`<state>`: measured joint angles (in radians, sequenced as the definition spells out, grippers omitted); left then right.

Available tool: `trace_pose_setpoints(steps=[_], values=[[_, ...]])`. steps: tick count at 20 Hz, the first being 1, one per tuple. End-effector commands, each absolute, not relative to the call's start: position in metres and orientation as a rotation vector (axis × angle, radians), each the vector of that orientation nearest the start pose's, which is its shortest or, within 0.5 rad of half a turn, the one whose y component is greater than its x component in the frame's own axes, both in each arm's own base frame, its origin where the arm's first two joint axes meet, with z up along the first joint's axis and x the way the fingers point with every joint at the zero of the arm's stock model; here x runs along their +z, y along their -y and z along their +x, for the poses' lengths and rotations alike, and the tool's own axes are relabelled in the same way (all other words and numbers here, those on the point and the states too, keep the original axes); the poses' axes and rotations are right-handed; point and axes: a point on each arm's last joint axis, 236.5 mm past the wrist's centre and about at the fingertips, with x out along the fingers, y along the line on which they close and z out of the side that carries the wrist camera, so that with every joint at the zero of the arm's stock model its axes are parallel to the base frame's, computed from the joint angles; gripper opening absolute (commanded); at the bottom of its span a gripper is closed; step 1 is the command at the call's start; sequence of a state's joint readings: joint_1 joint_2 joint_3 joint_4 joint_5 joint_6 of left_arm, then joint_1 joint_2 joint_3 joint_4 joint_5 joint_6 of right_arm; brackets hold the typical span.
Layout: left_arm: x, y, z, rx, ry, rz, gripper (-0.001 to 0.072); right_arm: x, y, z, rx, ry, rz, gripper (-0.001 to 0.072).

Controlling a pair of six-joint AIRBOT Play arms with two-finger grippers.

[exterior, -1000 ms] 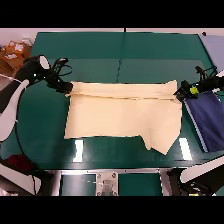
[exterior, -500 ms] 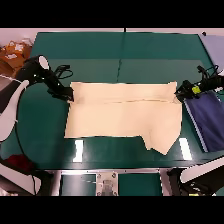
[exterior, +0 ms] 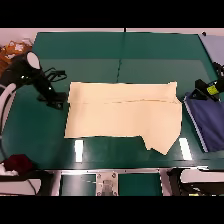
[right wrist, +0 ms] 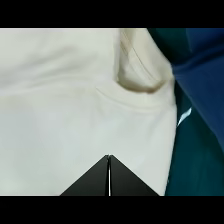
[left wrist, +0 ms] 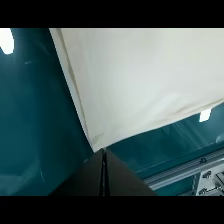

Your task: Fold the shirts.

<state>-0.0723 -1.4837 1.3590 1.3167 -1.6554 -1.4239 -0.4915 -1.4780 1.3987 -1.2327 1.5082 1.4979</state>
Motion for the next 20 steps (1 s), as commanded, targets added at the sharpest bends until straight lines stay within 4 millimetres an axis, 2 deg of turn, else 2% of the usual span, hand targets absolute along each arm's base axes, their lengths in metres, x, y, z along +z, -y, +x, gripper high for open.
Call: trace_pose_setpoints(steps=[1, 4, 5, 6, 7, 8, 10, 12, 13, 14, 18, 20], values=[[0.009, 0.078, 0.271, -0.312, -1.652, -0.082, 0.0017, 0.009, 0.107, 0.286, -0.278, -1.505, 0.619, 0.0017], [0.001, 0.081, 0.233, -0.252, -1.513, -0.182, 0.0017, -0.01, 0.104, 0.217, -0.437, -1.575, 0.609, 0.0018], [-0.003, 0.086, 0.225, -0.242, -1.475, -0.23, 0.0018, -0.019, 0.096, 0.201, -0.451, -1.588, 0.619, 0.0054], [-0.01, 0.092, 0.217, -0.225, -1.446, -0.301, 0.0022, -0.03, 0.087, 0.189, -0.45, -1.603, 0.63, 0.0209], [-0.018, 0.101, 0.21, -0.232, -1.43, -0.372, 0.0278, -0.041, 0.076, 0.179, -0.436, -1.629, 0.656, 0.0311], [-0.03, 0.109, 0.203, -0.235, -1.436, -0.431, 0.0545, -0.054, 0.063, 0.169, -0.417, -1.663, 0.693, 0.0312], [-0.06, 0.121, 0.182, -0.226, -1.495, -0.532, 0.057, -0.076, 0.044, 0.163, -0.387, -1.671, 0.766, 0.0312], [-0.081, 0.132, 0.17, -0.207, -1.513, -0.651, 0.057, -0.092, 0.026, 0.171, -0.351, -1.619, 0.852, 0.0314], [-0.088, 0.135, 0.168, -0.193, -1.506, -0.694, 0.057, -0.096, 0.017, 0.176, -0.326, -1.593, 0.889, 0.0349], [-0.094, 0.135, 0.169, -0.176, -1.489, -0.721, 0.057, -0.101, 0.011, 0.18, -0.309, -1.569, 0.921, 0.0433], [-0.095, 0.131, 0.204, -0.116, -1.329, -0.809, 0.057, -0.119, 0.003, 0.176, -0.328, -1.546, 0.959, 0.0441], [-0.095, 0.129, 0.213, -0.094, -1.29, -0.835, 0.057, -0.121, 0.003, 0.182, -0.33, -1.517, 0.968, 0.044]])
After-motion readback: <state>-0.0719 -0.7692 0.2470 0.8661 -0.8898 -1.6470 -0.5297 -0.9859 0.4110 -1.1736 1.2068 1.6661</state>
